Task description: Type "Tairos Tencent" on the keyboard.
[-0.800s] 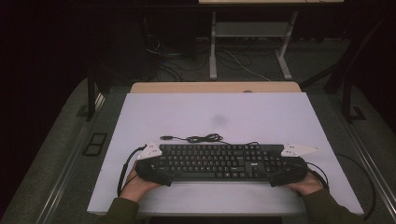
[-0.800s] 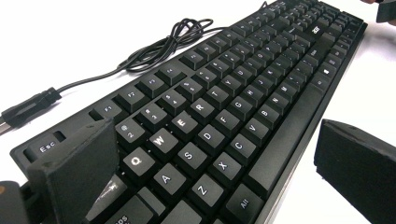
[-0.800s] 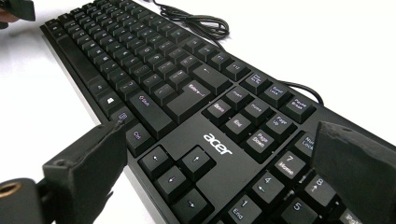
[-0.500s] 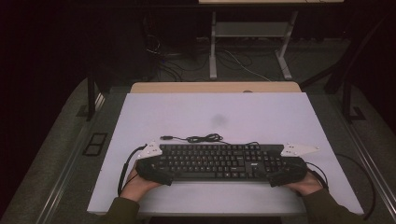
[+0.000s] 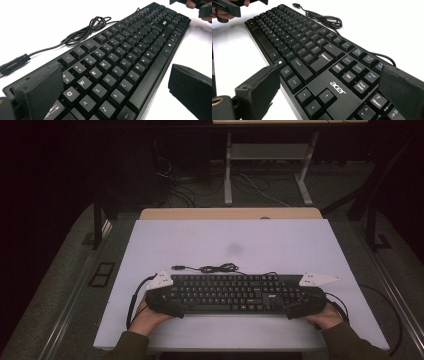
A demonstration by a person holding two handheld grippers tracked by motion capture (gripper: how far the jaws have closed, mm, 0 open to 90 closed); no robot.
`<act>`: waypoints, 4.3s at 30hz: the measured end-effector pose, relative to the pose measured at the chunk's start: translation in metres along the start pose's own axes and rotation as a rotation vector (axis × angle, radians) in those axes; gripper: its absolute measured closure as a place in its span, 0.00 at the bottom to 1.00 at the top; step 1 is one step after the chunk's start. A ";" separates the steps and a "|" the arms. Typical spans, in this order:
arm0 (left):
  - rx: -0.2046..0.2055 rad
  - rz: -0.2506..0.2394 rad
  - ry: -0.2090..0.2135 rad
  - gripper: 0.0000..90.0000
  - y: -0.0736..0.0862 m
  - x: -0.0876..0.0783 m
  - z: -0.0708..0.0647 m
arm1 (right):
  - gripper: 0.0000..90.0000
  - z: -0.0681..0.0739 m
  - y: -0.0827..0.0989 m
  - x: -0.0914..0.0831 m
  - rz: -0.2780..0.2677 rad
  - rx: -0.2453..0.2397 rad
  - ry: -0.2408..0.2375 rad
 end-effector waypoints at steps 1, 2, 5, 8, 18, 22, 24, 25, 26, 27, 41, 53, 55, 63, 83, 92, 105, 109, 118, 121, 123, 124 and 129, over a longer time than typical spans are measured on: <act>0.001 0.000 0.001 0.00 0.000 0.000 0.000 | 0.04 0.000 0.000 0.000 -0.002 -0.001 -0.001; -0.001 0.000 0.001 0.00 0.000 0.000 0.000 | 0.04 0.001 -0.001 0.001 -0.005 -0.003 -0.002; 0.000 -0.002 -0.001 0.00 -0.001 0.000 -0.001 | 0.04 0.002 -0.002 0.001 -0.006 -0.004 -0.007; -0.001 -0.008 0.001 0.00 -0.001 0.000 -0.002 | 0.04 0.002 -0.003 0.002 -0.009 -0.005 -0.008; -0.003 -0.008 0.008 0.00 -0.002 0.002 -0.003 | 0.04 0.005 -0.009 0.010 -0.010 -0.011 -0.019; -0.001 -0.008 0.007 0.00 -0.003 0.003 -0.002 | 0.04 0.006 -0.010 0.012 -0.011 -0.019 -0.022; 0.003 -0.008 0.007 0.00 -0.003 0.003 -0.002 | 0.04 0.006 -0.011 0.013 -0.017 -0.019 -0.022; 0.006 -0.007 0.007 0.00 -0.003 0.003 -0.002 | 0.04 0.007 -0.012 0.013 -0.018 -0.018 -0.025; 0.006 -0.008 0.008 0.00 -0.003 0.003 -0.003 | 0.04 0.007 -0.012 0.014 -0.018 -0.018 -0.026; 0.004 -0.009 0.008 0.00 -0.004 0.003 -0.003 | 0.04 0.007 -0.012 0.014 -0.018 -0.018 -0.026; -0.001 -0.014 0.014 0.00 -0.005 0.003 -0.002 | 0.04 0.011 -0.020 0.018 -0.039 -0.029 -0.036; -0.003 -0.018 0.013 0.00 -0.006 0.005 -0.002 | 0.04 0.011 -0.026 0.021 -0.034 -0.026 -0.050; -0.004 -0.020 0.012 0.00 -0.006 0.005 -0.002 | 0.04 0.011 -0.026 0.021 -0.033 -0.023 -0.048; -0.001 -0.018 0.009 0.00 -0.006 0.005 -0.003 | 0.04 0.013 -0.030 0.024 -0.029 -0.027 -0.065; 0.003 -0.014 0.015 0.00 -0.006 0.006 -0.002 | 0.06 0.015 -0.037 0.039 0.009 -0.033 -0.099; 0.002 -0.019 0.017 0.00 -0.007 0.006 -0.002 | 0.11 0.014 -0.042 0.048 0.018 -0.023 -0.100; 0.014 -0.016 0.018 0.00 -0.007 0.006 -0.002 | 0.30 0.018 -0.042 0.059 0.072 -0.053 -0.110; 0.013 -0.016 0.017 0.00 -0.007 0.007 -0.003 | 0.40 0.020 -0.040 0.061 0.085 -0.072 -0.105; 0.012 -0.016 0.018 0.00 -0.007 0.007 -0.003 | 0.68 0.022 -0.037 0.063 0.130 -0.117 -0.108; 0.013 -0.016 0.018 0.00 -0.007 0.006 -0.003 | 0.78 0.022 -0.037 0.063 0.139 -0.123 -0.112; 0.012 -0.015 0.018 0.00 -0.007 0.006 -0.003 | 0.84 0.022 -0.037 0.063 0.146 -0.129 -0.117; 0.013 -0.015 0.018 0.00 -0.007 0.006 -0.003 | 0.87 0.022 -0.037 0.062 0.148 -0.131 -0.120; 0.012 -0.015 0.019 0.00 -0.007 0.006 -0.003 | 0.97 0.023 -0.036 0.063 0.170 -0.145 -0.140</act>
Point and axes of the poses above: each handheld gripper's, and its own axes: x roughly forward along the jaws, y roughly out of its underside, z roughly to its left, the point moved 1 cm from there along x, roughly forward along the jaws, and after that the axes turned 1 degree about z, right-handed, at the moved point
